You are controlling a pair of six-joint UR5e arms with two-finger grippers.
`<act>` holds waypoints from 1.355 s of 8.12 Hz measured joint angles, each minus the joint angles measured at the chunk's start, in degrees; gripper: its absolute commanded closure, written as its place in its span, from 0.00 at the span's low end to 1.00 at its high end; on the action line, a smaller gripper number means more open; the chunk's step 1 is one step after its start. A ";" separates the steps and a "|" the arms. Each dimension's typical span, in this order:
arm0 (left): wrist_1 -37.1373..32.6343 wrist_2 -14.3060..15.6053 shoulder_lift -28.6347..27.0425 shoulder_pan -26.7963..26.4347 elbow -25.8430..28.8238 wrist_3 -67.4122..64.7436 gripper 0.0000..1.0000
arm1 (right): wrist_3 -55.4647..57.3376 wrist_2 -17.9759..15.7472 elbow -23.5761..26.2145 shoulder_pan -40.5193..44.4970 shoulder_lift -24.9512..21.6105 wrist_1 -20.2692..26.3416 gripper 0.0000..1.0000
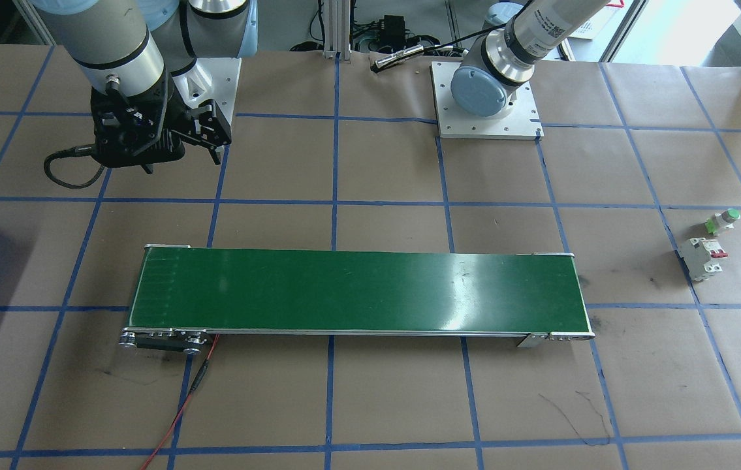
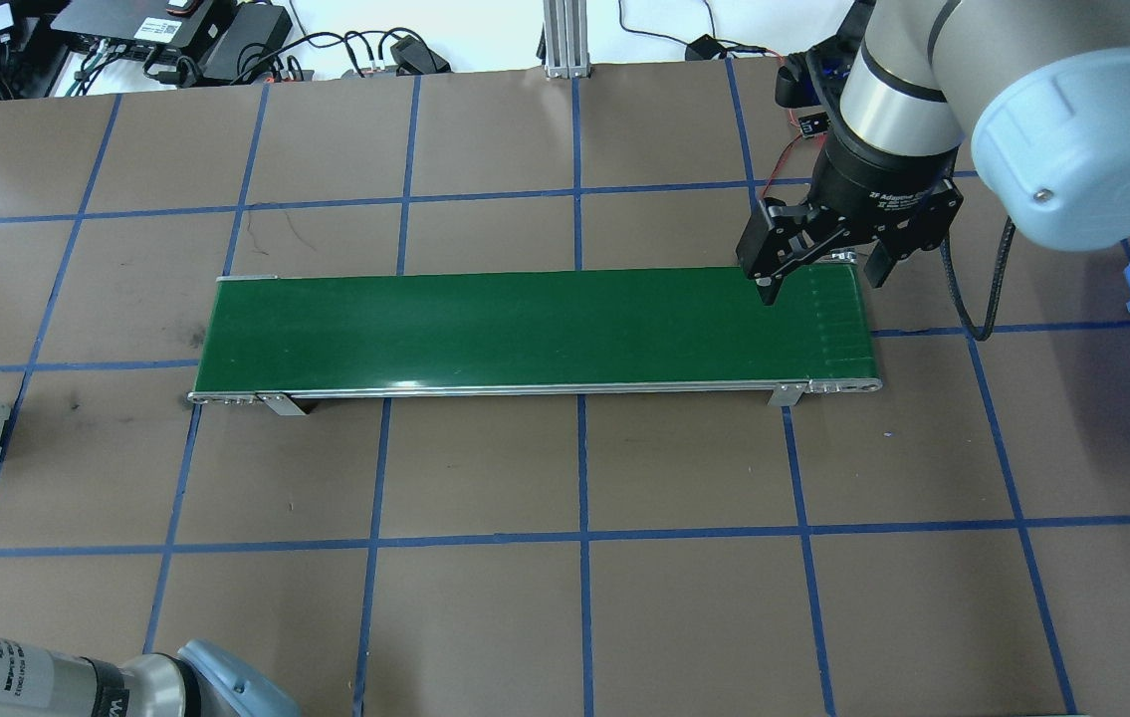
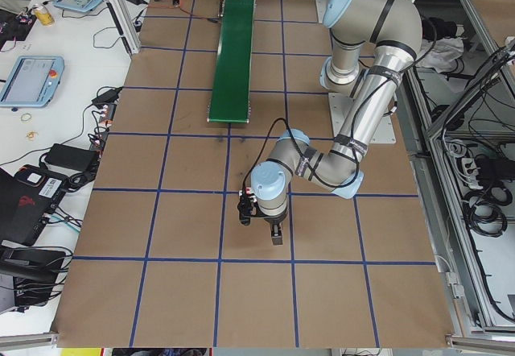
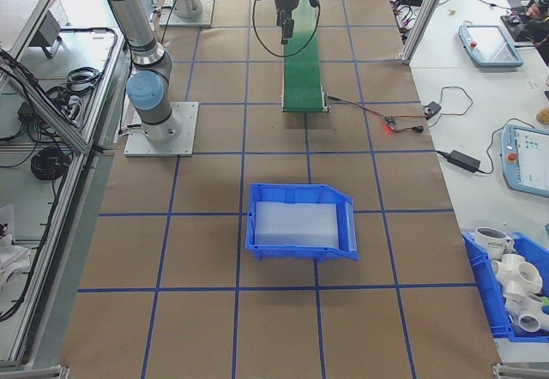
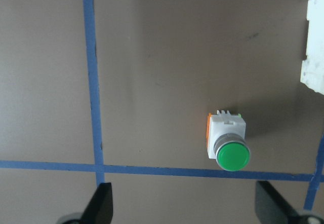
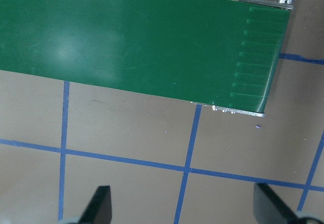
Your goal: Move button from left to right
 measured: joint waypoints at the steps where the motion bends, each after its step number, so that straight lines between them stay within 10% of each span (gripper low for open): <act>1: 1.13 -0.79 -0.06 0.09 -1.75 0.73 0.00 | 0.00 0.01 0.00 0.00 0.00 0.00 0.00; 6: 6.58 -5.36 -1.27 0.15 -7.18 0.95 0.00 | 0.00 0.01 0.07 0.00 0.00 0.00 0.00; 11: 12.36 -3.91 -3.18 0.15 -11.12 -0.13 0.52 | -0.14 -0.04 0.16 0.00 -0.02 0.00 0.00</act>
